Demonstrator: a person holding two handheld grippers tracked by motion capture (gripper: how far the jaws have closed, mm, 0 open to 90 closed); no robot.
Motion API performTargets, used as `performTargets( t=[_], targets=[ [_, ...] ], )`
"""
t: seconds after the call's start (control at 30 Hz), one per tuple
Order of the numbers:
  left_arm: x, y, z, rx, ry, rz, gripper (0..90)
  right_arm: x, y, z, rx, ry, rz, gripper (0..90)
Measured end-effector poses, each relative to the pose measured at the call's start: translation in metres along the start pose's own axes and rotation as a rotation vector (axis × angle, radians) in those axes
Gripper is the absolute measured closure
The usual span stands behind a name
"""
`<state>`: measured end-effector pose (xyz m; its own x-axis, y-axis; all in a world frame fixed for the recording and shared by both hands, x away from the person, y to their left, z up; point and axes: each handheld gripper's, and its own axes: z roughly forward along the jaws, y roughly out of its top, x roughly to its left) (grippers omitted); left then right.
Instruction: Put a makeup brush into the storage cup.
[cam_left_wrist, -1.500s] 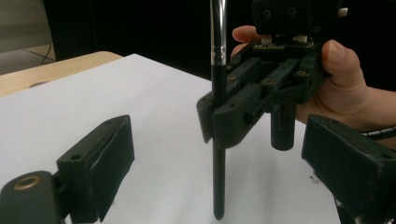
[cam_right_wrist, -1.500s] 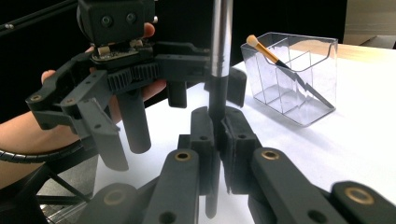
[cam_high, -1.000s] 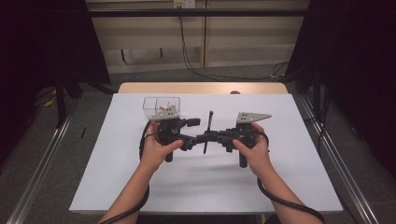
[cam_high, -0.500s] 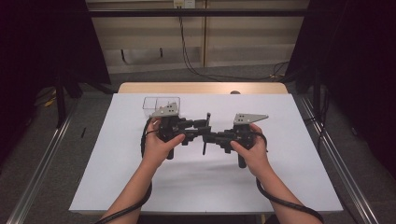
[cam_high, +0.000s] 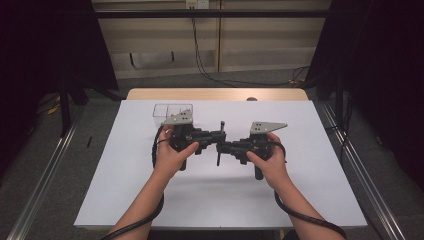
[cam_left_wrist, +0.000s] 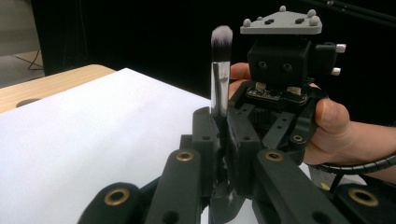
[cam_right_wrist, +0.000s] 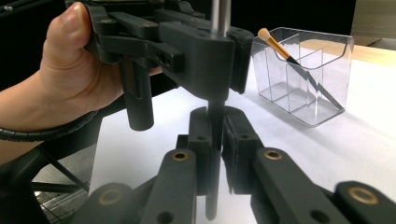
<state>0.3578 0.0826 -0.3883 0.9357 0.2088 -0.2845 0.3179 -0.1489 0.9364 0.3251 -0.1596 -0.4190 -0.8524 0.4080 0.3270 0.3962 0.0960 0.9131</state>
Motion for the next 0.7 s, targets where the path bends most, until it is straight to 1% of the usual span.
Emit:
performTargets(
  t=[0.07,0.13,0.17,0.23,0.4,0.5,0.57,0.63,0.7],
  targets=[
    [0.0,0.001,-0.001,-0.003,0.002,0.005,83.7,0.0,0.0,-0.001,-0.007,-0.001,-0.003,73.6],
    [0.0,0.001,-0.002,-0.006,0.003,0.004,83.7,0.0,0.0,-0.002,-0.009,0.015,-0.005,67.4],
    [0.0,0.0,-0.002,-0.005,0.005,0.006,83.7,0.0,0.0,-0.002,-0.006,0.006,-0.015,63.2],
    [0.001,0.0,-0.003,-0.008,0.008,0.004,83.6,0.001,0.0,-0.003,-0.011,-0.006,-0.023,51.4],
    [0.001,-0.002,-0.004,-0.004,0.017,0.01,83.7,0.0,-0.001,-0.008,0.002,-0.048,-0.045,34.0],
    [0.002,-0.003,-0.005,-0.005,0.022,0.009,83.7,-0.002,-0.003,-0.013,0.001,-0.053,-0.039,24.7],
    [0.002,-0.004,-0.006,-0.007,0.028,0.013,83.6,-0.003,-0.005,-0.016,0.002,-0.053,-0.042,22.7],
    [0.003,-0.003,-0.007,-0.012,0.031,0.015,83.6,-0.003,-0.006,-0.019,0.005,-0.057,-0.041,18.8],
    [0.003,-0.003,-0.007,-0.013,0.036,0.022,83.6,-0.002,-0.008,-0.021,0.026,-0.069,-0.065,15.5]
  ],
)
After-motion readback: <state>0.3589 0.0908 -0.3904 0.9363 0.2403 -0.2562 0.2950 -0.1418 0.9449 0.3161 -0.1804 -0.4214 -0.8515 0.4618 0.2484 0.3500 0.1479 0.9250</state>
